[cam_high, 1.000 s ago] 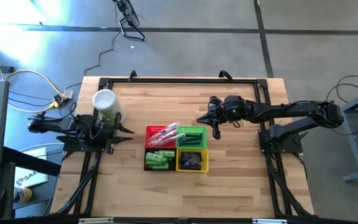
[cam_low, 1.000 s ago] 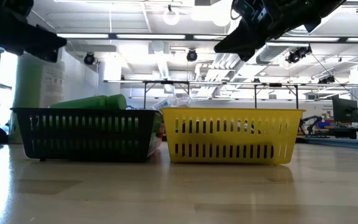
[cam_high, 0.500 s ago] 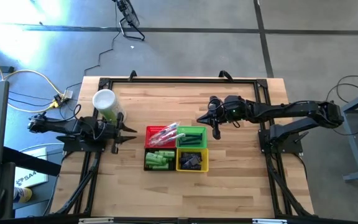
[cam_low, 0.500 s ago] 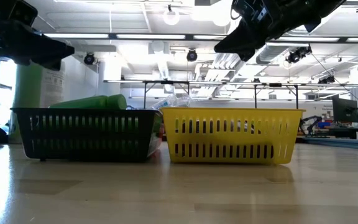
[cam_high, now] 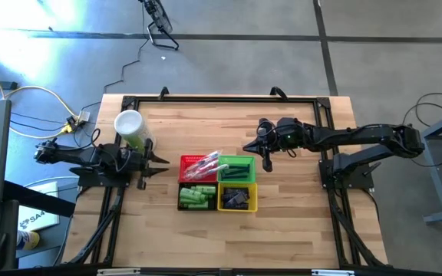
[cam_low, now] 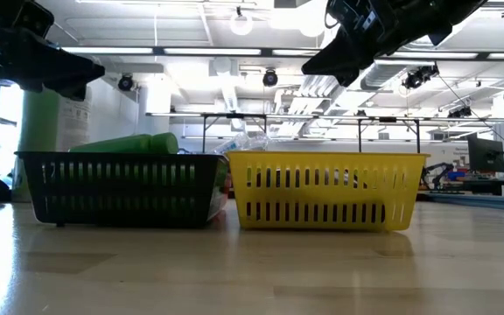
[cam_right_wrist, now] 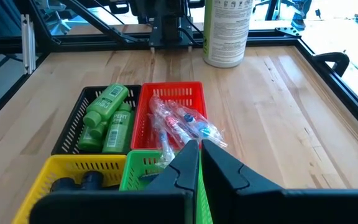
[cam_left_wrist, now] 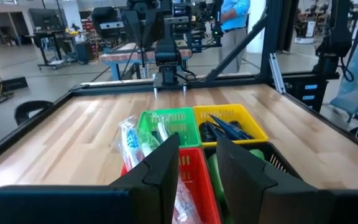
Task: Pick & Place Travel size toiletries
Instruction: Return to Home Position
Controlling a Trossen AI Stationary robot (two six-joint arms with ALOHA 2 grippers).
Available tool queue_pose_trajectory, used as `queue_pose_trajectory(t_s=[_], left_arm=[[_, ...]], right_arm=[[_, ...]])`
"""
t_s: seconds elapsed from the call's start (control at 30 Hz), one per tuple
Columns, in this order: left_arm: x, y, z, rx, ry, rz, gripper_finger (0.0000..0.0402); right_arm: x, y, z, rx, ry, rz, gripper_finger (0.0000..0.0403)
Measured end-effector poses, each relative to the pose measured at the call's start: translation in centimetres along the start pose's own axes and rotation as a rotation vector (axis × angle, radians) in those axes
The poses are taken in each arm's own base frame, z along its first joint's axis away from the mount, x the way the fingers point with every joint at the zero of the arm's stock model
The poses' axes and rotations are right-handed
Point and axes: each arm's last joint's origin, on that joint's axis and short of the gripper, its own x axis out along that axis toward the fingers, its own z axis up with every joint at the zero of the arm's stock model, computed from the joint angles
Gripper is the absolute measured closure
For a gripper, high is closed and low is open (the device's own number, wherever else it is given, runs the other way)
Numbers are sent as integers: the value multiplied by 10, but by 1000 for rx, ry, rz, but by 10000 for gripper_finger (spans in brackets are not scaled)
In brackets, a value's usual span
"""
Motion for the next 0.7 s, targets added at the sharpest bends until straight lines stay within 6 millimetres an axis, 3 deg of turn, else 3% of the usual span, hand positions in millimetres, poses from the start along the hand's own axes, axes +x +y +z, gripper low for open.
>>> queue_pose_trajectory(t_s=[0.7], left_arm=[[5, -3, -9, 32, 18, -57, 298]], right_arm=[[0, 0, 0, 4, -4, 0, 392]])
